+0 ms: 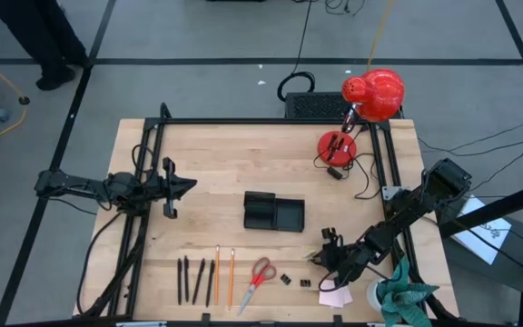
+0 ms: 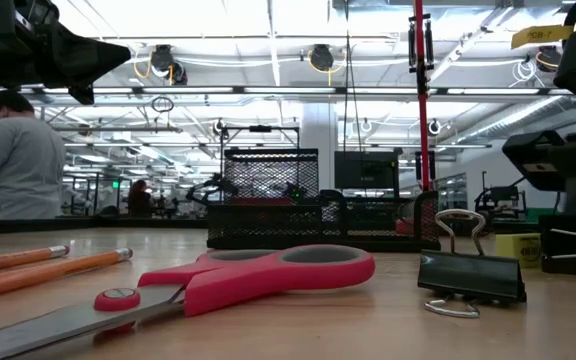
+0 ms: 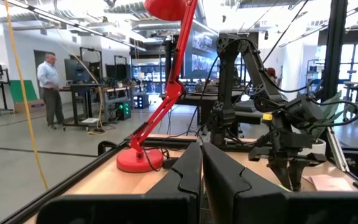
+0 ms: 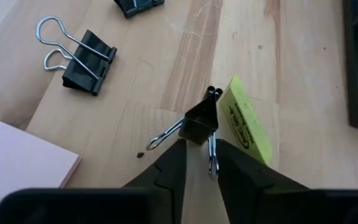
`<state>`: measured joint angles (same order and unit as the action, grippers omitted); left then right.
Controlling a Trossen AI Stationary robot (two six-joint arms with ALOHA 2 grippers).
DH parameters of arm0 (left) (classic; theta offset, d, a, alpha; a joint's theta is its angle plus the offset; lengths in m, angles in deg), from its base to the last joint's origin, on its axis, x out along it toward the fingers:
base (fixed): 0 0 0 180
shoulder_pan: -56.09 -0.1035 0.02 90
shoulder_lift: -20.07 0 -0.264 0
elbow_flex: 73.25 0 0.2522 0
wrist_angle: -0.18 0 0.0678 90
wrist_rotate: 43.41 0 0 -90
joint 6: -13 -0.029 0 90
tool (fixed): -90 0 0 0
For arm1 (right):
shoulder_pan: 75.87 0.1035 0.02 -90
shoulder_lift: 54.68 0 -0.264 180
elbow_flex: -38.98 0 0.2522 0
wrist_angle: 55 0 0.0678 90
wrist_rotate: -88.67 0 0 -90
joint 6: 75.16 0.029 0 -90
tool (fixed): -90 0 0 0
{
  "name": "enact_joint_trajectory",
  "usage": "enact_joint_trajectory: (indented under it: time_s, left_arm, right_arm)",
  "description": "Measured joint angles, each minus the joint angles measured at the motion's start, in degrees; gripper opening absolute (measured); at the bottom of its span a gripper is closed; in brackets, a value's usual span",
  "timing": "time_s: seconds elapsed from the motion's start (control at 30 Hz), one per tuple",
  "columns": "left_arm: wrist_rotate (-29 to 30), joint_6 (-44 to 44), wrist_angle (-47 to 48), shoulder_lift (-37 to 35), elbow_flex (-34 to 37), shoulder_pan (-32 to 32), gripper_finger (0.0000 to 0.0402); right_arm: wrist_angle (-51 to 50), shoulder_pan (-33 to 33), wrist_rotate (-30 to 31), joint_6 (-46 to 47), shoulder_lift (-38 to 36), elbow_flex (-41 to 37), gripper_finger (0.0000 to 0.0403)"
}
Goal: Pick and place office supplies into organizer
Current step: Put the top right binder clip into the desk organizer
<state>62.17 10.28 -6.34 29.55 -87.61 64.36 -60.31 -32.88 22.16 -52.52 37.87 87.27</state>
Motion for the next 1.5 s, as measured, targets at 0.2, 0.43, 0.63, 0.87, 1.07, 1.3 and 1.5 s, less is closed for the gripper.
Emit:
enact_joint_trajectory:
  time_s: [0.2,0.43,0.63,0.87,1.07,1.3,1.5]
  left_arm:
    - [0.0,0.0,0.1,0.0,0.0,0.0,0.0024]
    - [0.0,0.0,0.7,0.0,0.0,0.0,0.0024]
    - [0.0,0.0,0.7,0.0,0.0,0.0,0.0024]
    - [0.0,-1.3,0.7,0.0,0.0,0.0,0.0024]
    - [0.0,-1.3,0.7,0.0,0.0,0.0,0.0024]
    - [0.0,-1.3,0.7,0.0,0.0,0.0,0.0024]
    - [0.0,-1.5,0.8,0.0,0.0,0.0,0.0024]
  right_arm:
    - [0.0,0.0,0.1,0.0,0.0,0.0,0.0023]
    - [0.2,-0.1,0.2,0.7,-1.0,0.0,0.0005]
    - [0.4,0.0,1.1,1.6,-5.1,0.0,0.0002]
    - [1.5,-0.5,8.1,-0.5,-11.4,0.0,0.0001]
    - [5.7,-3.2,8.2,-7.9,-13.9,0.0,0.0001]
    - [7.9,-12.5,-1.7,-10.7,-13.4,3.0,0.0001]
    - [7.4,-20.4,-9.0,-14.9,-9.4,8.5,0.0000]
